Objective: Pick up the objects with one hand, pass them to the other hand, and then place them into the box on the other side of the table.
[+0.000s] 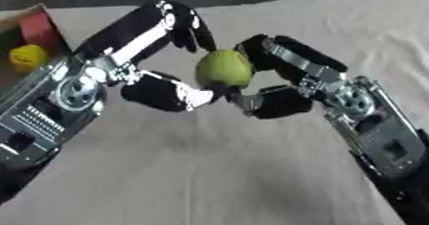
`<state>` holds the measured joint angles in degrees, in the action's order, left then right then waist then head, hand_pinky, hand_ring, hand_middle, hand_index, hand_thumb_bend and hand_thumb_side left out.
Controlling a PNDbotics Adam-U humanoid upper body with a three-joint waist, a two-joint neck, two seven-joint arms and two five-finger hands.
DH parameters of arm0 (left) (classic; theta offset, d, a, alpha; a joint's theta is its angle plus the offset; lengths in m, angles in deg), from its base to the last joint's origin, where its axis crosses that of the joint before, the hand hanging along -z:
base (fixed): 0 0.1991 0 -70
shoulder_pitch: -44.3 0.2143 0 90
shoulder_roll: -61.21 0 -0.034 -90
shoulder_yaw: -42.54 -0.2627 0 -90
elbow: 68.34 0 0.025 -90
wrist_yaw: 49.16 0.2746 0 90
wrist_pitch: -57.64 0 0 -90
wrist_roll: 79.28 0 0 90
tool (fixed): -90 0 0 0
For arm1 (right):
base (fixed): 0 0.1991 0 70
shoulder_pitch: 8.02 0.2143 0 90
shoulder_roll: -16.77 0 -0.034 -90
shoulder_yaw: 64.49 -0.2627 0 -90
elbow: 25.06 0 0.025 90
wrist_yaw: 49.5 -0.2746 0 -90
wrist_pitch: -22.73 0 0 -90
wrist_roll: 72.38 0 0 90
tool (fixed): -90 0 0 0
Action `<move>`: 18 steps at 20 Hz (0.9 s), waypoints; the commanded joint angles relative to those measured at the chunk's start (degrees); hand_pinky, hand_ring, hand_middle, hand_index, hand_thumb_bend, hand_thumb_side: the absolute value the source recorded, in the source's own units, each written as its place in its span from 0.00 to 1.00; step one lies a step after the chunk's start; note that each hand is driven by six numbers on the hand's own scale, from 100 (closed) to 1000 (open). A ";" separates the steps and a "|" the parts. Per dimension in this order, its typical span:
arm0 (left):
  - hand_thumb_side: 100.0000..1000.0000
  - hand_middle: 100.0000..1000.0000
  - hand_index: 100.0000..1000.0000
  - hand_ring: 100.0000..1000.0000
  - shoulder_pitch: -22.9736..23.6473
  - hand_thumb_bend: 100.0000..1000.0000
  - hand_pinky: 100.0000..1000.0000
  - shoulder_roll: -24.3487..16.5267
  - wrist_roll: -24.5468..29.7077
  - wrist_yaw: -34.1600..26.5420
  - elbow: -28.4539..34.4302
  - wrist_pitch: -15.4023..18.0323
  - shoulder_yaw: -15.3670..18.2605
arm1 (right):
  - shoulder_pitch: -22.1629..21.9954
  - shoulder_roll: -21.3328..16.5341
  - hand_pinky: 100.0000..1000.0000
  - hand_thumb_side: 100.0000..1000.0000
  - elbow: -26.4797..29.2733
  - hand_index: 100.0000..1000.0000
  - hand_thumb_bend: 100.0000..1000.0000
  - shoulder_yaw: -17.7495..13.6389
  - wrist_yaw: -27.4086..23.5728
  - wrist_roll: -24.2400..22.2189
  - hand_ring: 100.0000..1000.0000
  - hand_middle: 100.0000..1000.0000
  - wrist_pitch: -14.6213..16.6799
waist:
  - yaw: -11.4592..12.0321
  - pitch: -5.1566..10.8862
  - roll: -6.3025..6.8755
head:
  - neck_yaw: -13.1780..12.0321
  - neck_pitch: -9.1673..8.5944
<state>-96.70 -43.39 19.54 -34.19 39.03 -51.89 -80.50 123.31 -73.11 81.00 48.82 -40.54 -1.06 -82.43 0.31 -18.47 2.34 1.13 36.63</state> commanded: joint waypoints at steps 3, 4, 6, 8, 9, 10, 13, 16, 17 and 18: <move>0.02 0.49 0.53 0.53 -1.20 0.31 0.61 0.12 -0.29 0.49 -0.77 0.44 -0.24 | 0.94 -0.18 0.49 0.00 1.45 0.38 0.00 -0.59 -0.97 0.00 0.44 0.44 -0.04 | -0.04 0.96 -0.15 | -0.18 -0.32; 0.00 0.49 0.53 0.52 -1.22 0.31 0.61 0.22 -0.06 0.54 -0.91 0.59 -0.31 | 0.95 -0.17 0.49 0.00 1.47 0.38 0.00 -0.60 -1.04 0.03 0.44 0.44 -0.04 | -0.03 0.95 -0.15 | -0.21 -0.29; 0.00 0.48 0.53 0.52 -1.30 0.30 0.61 0.42 0.64 0.71 -1.15 0.89 -0.42 | 0.97 -0.16 0.48 0.00 1.51 0.38 0.00 -0.64 -1.15 0.11 0.44 0.44 -0.03 | -0.01 0.92 -0.18 | -0.25 -0.28; 0.00 0.48 0.52 0.51 -1.30 0.29 0.60 0.57 1.33 0.89 -1.34 1.13 -0.43 | 0.97 -0.17 0.48 0.00 1.52 0.38 0.00 -0.68 -1.21 0.15 0.44 0.44 -0.03 | 0.00 0.90 -0.22 | -0.29 -0.29; 0.00 0.48 0.51 0.51 -1.29 0.28 0.60 0.64 1.58 0.97 -1.44 1.20 -0.44 | 0.96 -0.18 0.48 0.00 1.52 0.38 0.00 -0.68 -1.25 0.14 0.44 0.44 -0.03 | 0.01 0.90 -0.23 | -0.31 -0.30; 0.00 0.47 0.50 0.51 -1.28 0.27 0.60 0.72 1.83 1.06 -1.60 1.24 -0.48 | 0.95 -0.18 0.48 0.00 1.52 0.38 0.00 -0.70 -1.28 0.14 0.44 0.44 -0.02 | 0.03 0.90 -0.24 | -0.33 -0.29; 0.00 0.45 0.46 0.49 -1.32 0.23 0.59 1.02 2.44 1.37 -2.00 1.29 -0.59 | 0.96 -0.11 0.48 0.00 1.55 0.38 0.00 -0.72 -1.31 0.15 0.44 0.44 -0.01 | 0.07 0.95 -0.26 | -0.39 -0.18; 0.00 0.41 0.41 0.47 -1.36 0.21 0.58 1.33 2.41 1.50 -2.21 1.29 -0.51 | 0.94 -0.07 0.49 0.00 1.59 0.39 0.00 -0.72 -1.22 -0.08 0.44 0.45 0.08 | 0.08 1.02 -0.29 | -0.37 -0.19; 0.00 0.41 0.40 0.46 -1.38 0.21 0.57 1.40 2.30 1.58 -2.25 1.30 -0.51 | 0.91 -0.07 0.49 0.00 1.60 0.39 0.00 -0.73 -1.16 -0.16 0.45 0.45 0.12 | 0.07 1.03 -0.30 | -0.38 -0.22; 0.00 0.38 0.36 0.44 -1.36 0.26 0.56 1.48 2.03 1.60 -2.31 1.24 -0.45 | 0.88 -0.11 0.49 0.00 1.60 0.41 0.00 -0.75 -1.03 -0.23 0.45 0.46 0.17 | 0.05 1.05 -0.31 | -0.45 -0.22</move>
<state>-97.14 -41.74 21.70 -33.13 37.18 -50.52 -80.82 123.23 -73.15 80.98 48.49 -41.01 -1.04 -82.66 0.36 -18.56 2.10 0.86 36.63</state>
